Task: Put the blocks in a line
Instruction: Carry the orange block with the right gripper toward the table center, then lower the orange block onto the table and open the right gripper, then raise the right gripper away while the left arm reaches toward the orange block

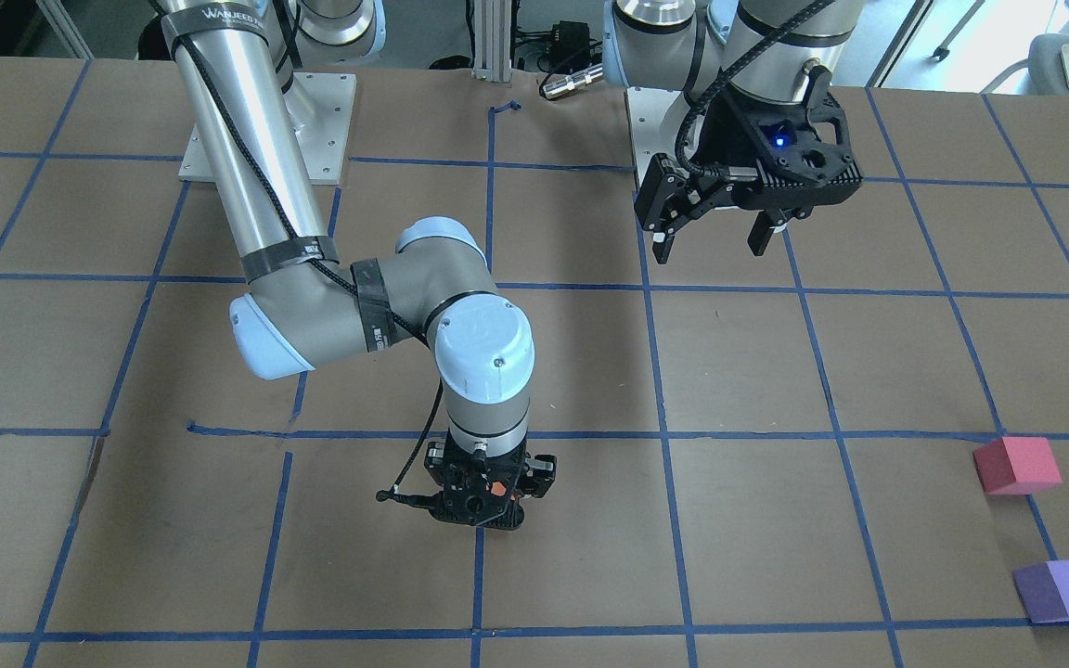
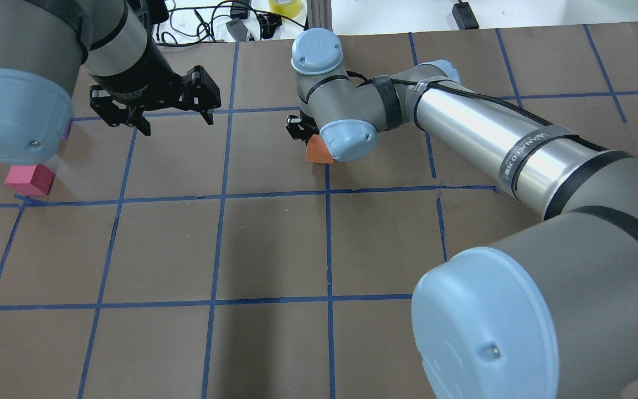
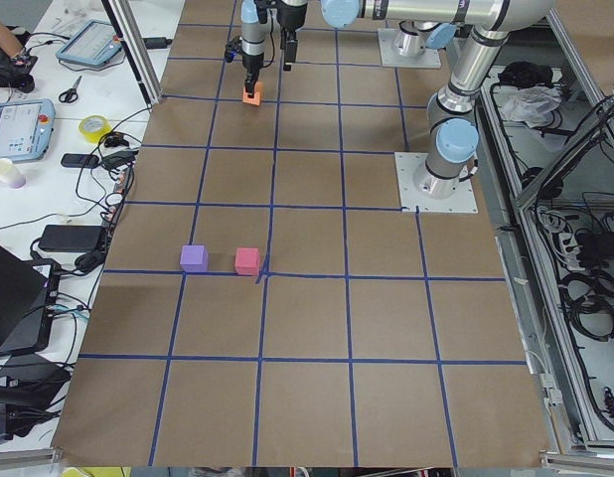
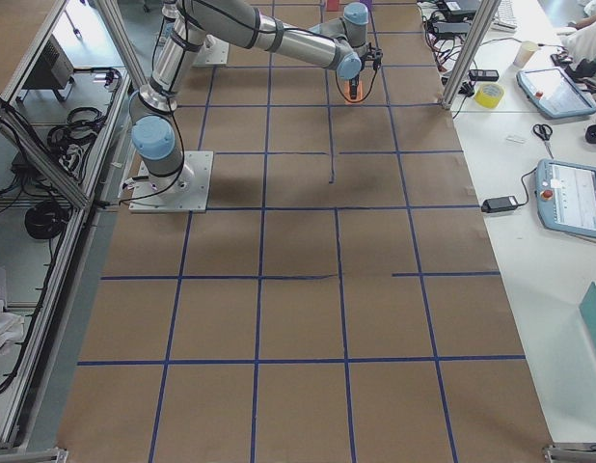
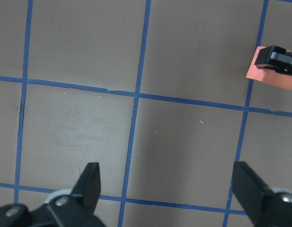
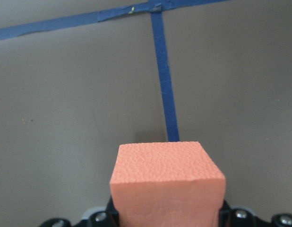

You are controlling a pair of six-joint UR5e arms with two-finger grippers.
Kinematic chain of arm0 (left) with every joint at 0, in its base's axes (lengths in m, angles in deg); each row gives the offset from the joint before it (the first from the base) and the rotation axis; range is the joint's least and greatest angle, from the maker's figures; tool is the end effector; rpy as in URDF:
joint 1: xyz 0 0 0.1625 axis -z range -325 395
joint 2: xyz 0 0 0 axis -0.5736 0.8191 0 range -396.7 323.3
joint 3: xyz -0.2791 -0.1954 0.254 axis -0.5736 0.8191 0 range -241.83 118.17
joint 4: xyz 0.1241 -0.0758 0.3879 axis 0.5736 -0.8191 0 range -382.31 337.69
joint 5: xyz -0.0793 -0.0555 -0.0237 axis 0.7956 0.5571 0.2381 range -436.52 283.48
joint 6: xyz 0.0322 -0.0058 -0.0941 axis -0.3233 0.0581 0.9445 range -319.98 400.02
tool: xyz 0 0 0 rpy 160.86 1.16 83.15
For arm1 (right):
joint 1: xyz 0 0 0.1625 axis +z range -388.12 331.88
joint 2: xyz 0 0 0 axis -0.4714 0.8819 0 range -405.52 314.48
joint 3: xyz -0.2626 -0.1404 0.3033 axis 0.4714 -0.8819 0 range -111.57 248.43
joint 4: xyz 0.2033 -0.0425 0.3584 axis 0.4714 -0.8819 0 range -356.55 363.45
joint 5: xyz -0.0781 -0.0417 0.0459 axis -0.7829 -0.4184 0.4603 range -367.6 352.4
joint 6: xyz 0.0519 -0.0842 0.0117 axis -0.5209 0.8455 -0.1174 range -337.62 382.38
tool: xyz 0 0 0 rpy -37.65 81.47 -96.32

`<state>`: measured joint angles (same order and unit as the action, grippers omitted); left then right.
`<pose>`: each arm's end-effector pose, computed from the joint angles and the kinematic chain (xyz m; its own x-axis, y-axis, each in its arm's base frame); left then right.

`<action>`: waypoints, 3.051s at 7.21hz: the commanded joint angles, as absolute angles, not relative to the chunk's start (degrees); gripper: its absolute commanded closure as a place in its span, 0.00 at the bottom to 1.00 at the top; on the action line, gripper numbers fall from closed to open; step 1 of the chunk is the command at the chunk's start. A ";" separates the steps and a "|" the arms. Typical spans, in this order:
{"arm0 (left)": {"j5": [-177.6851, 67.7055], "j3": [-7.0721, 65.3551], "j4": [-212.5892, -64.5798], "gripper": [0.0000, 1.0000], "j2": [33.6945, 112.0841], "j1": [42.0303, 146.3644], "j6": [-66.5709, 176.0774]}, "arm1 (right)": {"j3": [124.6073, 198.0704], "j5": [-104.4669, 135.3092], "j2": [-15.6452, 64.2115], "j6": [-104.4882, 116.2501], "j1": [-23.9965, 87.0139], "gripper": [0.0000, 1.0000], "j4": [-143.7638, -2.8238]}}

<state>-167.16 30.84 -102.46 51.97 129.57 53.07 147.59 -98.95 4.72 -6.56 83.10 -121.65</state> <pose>-0.1711 -0.4835 0.4944 -0.9889 -0.1467 0.0227 -0.1484 0.9780 -0.1466 0.3846 -0.6284 0.2114 -0.9905 0.1339 -0.0317 0.1365 0.9850 -0.1056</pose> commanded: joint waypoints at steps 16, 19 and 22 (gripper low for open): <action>-166.18 32.48 -101.50 0.00 57.92 129.31 53.03 | 146.39 -95.67 13.52 8.27 72.50 0.00 -103.75; -166.52 31.43 -88.88 0.00 71.00 129.40 49.70 | 146.57 -96.11 29.90 16.85 67.24 0.00 -82.47; -166.70 23.91 -77.60 0.00 84.80 137.79 51.70 | 151.74 -95.23 41.11 17.46 67.50 0.00 -86.31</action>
